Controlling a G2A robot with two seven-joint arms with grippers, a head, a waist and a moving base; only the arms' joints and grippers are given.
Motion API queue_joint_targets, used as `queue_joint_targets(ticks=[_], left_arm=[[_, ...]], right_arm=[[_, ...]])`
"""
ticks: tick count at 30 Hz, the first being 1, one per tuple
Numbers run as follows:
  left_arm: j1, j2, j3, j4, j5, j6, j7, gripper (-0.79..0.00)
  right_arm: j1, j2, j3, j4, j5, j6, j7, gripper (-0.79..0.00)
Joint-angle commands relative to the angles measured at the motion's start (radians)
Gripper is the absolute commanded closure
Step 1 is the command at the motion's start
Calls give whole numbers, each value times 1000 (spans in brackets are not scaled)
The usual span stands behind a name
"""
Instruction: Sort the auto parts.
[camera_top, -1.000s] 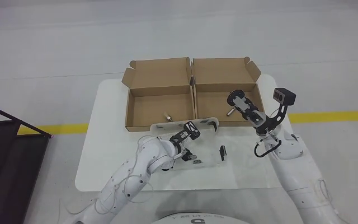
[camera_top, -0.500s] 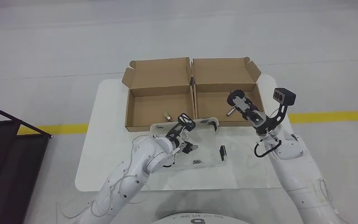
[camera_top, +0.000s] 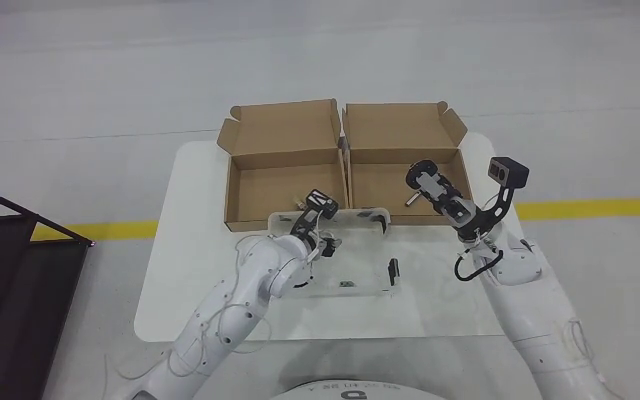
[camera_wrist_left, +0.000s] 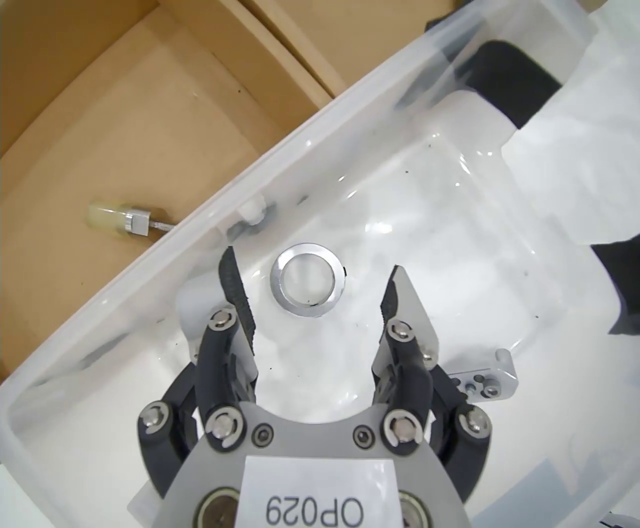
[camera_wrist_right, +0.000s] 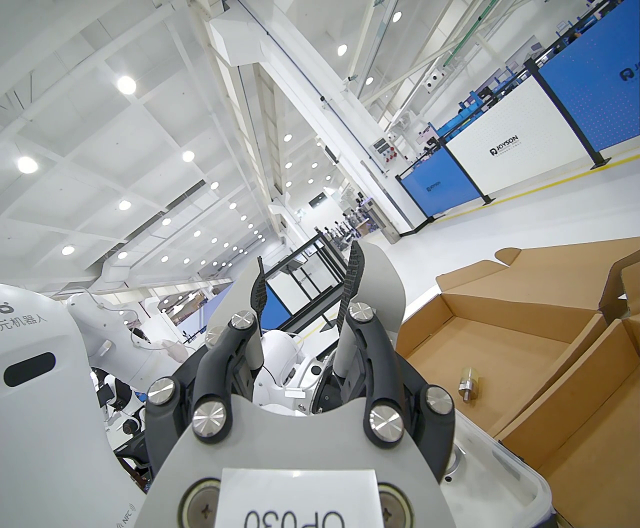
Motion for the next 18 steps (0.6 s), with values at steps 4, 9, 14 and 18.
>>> queue_joint_targets(ticks=[4,9,14,18], left_arm=[[-1,0,5,9,15,-24,-14,-354],[0,0,14,25,33,-54,-26,-329],[-8,-3,16,39,33,-67,-28,-320],[-14,-2,17,38,30,-106,-41,-326]], right_arm=[[0,0,0,0,0,0,0,-332],[0,0,0,0,0,0,0,-332],[0,0,0,0,0,0,0,-332],[0,0,0,0,0,0,0,-332]])
